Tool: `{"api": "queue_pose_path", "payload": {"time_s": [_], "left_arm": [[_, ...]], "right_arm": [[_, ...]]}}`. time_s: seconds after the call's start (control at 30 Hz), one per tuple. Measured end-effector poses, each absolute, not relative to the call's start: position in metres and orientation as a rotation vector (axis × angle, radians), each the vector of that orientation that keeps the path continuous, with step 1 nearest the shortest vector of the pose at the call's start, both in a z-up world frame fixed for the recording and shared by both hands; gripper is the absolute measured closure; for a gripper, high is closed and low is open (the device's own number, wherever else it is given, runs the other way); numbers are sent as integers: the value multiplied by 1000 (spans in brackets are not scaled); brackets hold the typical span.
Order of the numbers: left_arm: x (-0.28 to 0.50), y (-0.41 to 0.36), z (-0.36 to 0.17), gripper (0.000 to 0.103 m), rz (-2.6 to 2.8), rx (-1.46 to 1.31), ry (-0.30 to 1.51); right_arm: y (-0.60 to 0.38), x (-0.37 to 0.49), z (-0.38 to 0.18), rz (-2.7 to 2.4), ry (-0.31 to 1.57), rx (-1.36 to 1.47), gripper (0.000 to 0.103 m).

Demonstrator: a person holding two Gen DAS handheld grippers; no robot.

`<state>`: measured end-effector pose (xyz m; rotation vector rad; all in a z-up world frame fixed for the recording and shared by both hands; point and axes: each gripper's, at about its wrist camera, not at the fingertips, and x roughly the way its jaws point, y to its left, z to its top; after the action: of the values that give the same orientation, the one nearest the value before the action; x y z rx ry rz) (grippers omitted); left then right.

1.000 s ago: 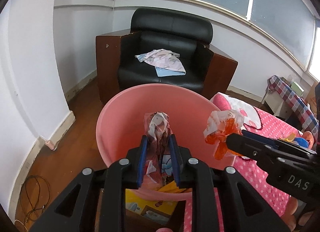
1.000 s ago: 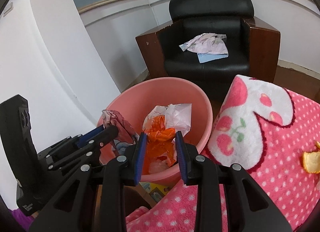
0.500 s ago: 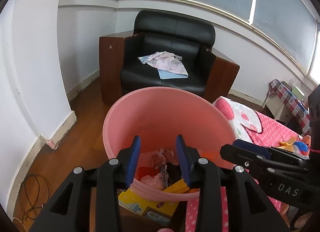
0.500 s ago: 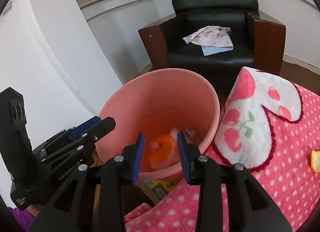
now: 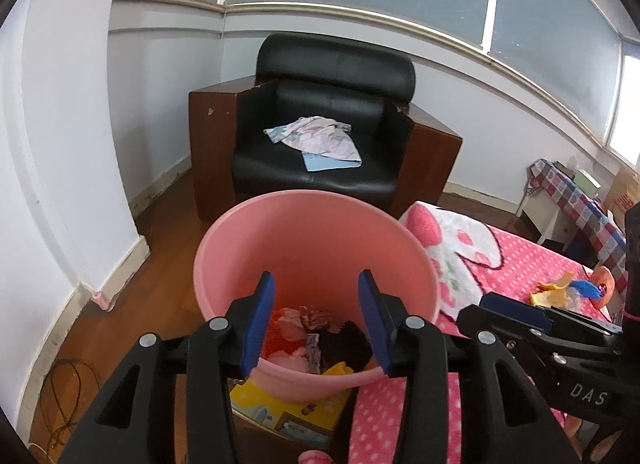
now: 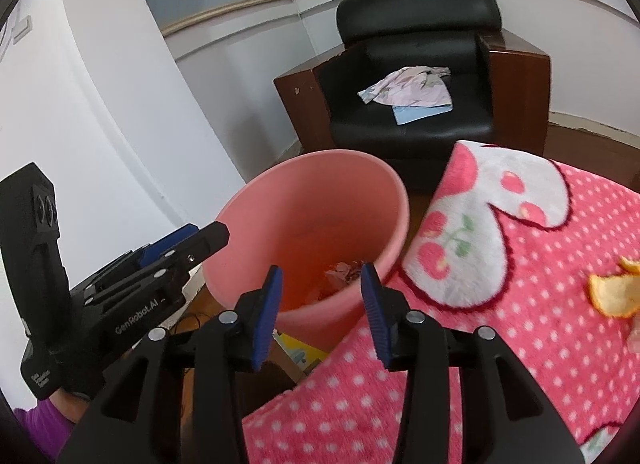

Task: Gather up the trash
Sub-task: 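Move both grippers back over the table toward the clear wrapper and blue net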

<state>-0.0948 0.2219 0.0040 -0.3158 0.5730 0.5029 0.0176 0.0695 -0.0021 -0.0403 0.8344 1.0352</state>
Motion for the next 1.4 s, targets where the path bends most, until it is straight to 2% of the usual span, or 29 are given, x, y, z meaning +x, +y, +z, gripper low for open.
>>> {"api": "queue_pose_path", "payload": {"time_s": [0.1, 0.97, 1.27, 1.4], "left_arm": [[-93, 212, 8, 54, 488, -307, 570], [-24, 83, -1, 54, 212, -161, 649], [-6, 55, -9, 54, 143, -130, 677], [1, 44, -13, 54, 118, -113, 692]], "right_arm": [[52, 16, -1, 1014, 836, -26, 61], [-130, 47, -17, 676, 823, 124, 61], [-181, 77, -10, 539, 750, 180, 61], [-189, 94, -4, 512, 712, 162, 52]]}}
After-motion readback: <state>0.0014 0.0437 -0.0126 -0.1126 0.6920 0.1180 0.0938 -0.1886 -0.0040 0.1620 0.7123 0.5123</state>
